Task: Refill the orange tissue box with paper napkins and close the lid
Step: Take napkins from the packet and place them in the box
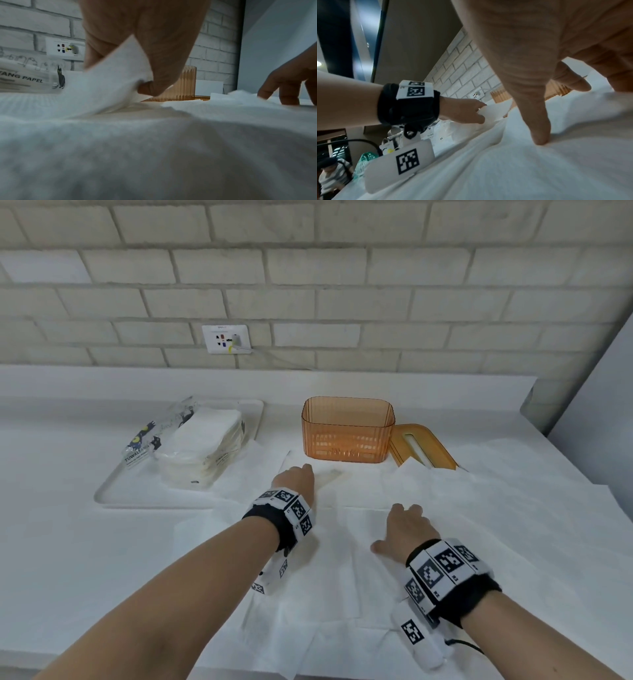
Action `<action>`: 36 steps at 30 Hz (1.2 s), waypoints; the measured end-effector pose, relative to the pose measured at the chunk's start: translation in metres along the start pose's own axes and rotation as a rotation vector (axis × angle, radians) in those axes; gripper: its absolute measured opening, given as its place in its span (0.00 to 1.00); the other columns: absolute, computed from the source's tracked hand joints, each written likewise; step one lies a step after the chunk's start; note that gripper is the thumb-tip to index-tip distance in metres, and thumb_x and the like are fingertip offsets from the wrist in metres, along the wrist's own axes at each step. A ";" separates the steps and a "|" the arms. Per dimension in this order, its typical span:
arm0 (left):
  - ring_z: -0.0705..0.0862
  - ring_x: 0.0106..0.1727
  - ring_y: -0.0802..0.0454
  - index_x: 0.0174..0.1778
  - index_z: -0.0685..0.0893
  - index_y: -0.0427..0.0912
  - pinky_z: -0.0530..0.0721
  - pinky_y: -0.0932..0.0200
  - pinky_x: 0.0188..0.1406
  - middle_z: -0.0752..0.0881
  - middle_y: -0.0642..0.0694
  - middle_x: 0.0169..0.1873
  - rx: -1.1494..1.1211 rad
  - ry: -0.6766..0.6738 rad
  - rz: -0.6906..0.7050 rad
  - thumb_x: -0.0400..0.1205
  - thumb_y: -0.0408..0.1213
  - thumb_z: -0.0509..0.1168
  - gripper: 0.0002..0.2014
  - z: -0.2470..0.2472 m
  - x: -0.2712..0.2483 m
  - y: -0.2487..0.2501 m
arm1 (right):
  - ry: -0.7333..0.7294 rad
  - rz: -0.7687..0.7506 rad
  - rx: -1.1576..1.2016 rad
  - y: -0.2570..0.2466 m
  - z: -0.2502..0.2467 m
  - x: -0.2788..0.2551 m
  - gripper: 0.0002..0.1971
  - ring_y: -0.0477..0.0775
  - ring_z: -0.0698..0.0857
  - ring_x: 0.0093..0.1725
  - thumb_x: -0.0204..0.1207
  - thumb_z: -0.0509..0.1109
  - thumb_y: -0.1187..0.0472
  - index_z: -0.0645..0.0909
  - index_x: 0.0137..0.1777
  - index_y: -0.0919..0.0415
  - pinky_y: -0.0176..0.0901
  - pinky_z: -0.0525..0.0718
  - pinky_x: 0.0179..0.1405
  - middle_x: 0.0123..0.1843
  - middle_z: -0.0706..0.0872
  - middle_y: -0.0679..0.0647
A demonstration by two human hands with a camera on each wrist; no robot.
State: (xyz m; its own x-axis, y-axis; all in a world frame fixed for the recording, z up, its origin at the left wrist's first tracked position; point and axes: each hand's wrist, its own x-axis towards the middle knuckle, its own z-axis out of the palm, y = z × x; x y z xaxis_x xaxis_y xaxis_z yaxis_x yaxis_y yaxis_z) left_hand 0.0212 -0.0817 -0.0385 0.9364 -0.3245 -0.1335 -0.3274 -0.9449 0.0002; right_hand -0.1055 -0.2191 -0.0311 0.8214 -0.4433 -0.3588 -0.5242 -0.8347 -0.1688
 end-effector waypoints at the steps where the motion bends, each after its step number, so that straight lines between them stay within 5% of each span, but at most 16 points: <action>1: 0.83 0.61 0.43 0.68 0.72 0.36 0.76 0.56 0.47 0.82 0.41 0.62 -0.005 -0.001 -0.008 0.85 0.30 0.54 0.15 -0.002 0.000 -0.001 | -0.012 0.007 0.026 0.002 0.000 0.001 0.32 0.59 0.76 0.65 0.72 0.73 0.48 0.64 0.69 0.63 0.44 0.77 0.54 0.68 0.69 0.61; 5: 0.85 0.54 0.42 0.57 0.81 0.33 0.76 0.57 0.44 0.85 0.38 0.56 -0.242 0.058 -0.090 0.85 0.28 0.52 0.13 -0.021 -0.004 -0.012 | -0.056 -0.047 0.082 0.007 -0.002 0.006 0.29 0.58 0.79 0.64 0.73 0.72 0.54 0.65 0.69 0.65 0.42 0.78 0.55 0.66 0.76 0.60; 9: 0.82 0.49 0.37 0.41 0.74 0.34 0.71 0.55 0.43 0.84 0.31 0.49 -0.555 0.242 -0.109 0.85 0.28 0.51 0.09 -0.046 -0.015 -0.030 | -0.036 -0.068 0.250 0.015 -0.006 0.015 0.17 0.57 0.80 0.55 0.73 0.69 0.64 0.71 0.59 0.64 0.41 0.80 0.48 0.56 0.80 0.58; 13: 0.78 0.50 0.40 0.50 0.77 0.35 0.70 0.56 0.47 0.81 0.41 0.42 -0.949 0.336 -0.170 0.86 0.30 0.55 0.06 -0.063 -0.039 -0.045 | -0.063 -0.124 0.542 0.032 -0.029 0.009 0.12 0.50 0.78 0.33 0.74 0.71 0.62 0.72 0.35 0.63 0.36 0.73 0.29 0.34 0.78 0.53; 15: 0.78 0.51 0.44 0.57 0.78 0.36 0.75 0.55 0.49 0.81 0.47 0.44 -1.136 0.326 -0.208 0.85 0.32 0.58 0.08 -0.063 -0.054 -0.052 | -0.106 -0.172 0.750 0.039 -0.044 0.006 0.08 0.56 0.87 0.40 0.77 0.70 0.60 0.80 0.42 0.65 0.46 0.86 0.43 0.40 0.87 0.57; 17: 0.80 0.49 0.43 0.53 0.79 0.37 0.78 0.55 0.46 0.83 0.47 0.41 -1.251 0.308 -0.229 0.85 0.33 0.60 0.05 -0.059 -0.065 -0.059 | -0.123 -0.222 0.924 0.037 -0.057 0.003 0.11 0.59 0.89 0.50 0.79 0.68 0.58 0.82 0.56 0.63 0.57 0.85 0.56 0.51 0.89 0.58; 22: 0.82 0.51 0.40 0.54 0.81 0.36 0.79 0.51 0.51 0.84 0.40 0.49 -1.359 0.303 -0.325 0.83 0.34 0.62 0.07 -0.045 -0.079 -0.077 | -0.217 -0.407 1.243 0.001 -0.066 -0.015 0.07 0.53 0.89 0.48 0.81 0.64 0.61 0.83 0.53 0.58 0.43 0.86 0.44 0.51 0.90 0.54; 26: 0.83 0.47 0.41 0.51 0.81 0.33 0.81 0.53 0.45 0.85 0.40 0.44 -1.436 0.312 -0.394 0.83 0.34 0.64 0.07 -0.033 -0.093 -0.096 | -0.321 -0.442 1.375 -0.028 -0.051 -0.019 0.10 0.54 0.89 0.48 0.81 0.65 0.62 0.83 0.58 0.63 0.44 0.88 0.44 0.53 0.90 0.57; 29: 0.84 0.45 0.41 0.54 0.82 0.30 0.82 0.55 0.42 0.86 0.40 0.44 -1.533 0.300 -0.431 0.83 0.33 0.65 0.09 -0.024 -0.105 -0.106 | -0.313 -0.364 1.253 -0.043 -0.025 -0.012 0.08 0.56 0.88 0.48 0.81 0.66 0.60 0.83 0.53 0.63 0.46 0.85 0.47 0.52 0.89 0.58; 33: 0.85 0.51 0.37 0.56 0.82 0.28 0.82 0.45 0.57 0.86 0.35 0.49 -1.618 0.259 -0.467 0.82 0.33 0.67 0.12 -0.010 -0.113 -0.111 | -0.082 -0.346 0.592 -0.053 0.009 -0.002 0.17 0.51 0.77 0.36 0.80 0.65 0.58 0.68 0.30 0.57 0.39 0.72 0.35 0.32 0.74 0.49; 36: 0.85 0.46 0.39 0.50 0.83 0.32 0.83 0.47 0.51 0.87 0.37 0.46 -1.649 0.246 -0.464 0.81 0.33 0.67 0.07 -0.003 -0.117 -0.113 | 0.025 -0.344 0.290 -0.055 0.021 0.001 0.20 0.54 0.72 0.45 0.81 0.63 0.55 0.60 0.29 0.54 0.43 0.71 0.44 0.38 0.72 0.52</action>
State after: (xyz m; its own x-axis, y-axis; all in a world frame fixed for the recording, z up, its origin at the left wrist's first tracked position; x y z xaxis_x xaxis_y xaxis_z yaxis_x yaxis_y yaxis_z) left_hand -0.0506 0.0624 -0.0196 0.9547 0.1155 -0.2741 0.2700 0.0507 0.9615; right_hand -0.0809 -0.1670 -0.0419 0.9624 -0.1665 -0.2147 -0.2576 -0.8107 -0.5257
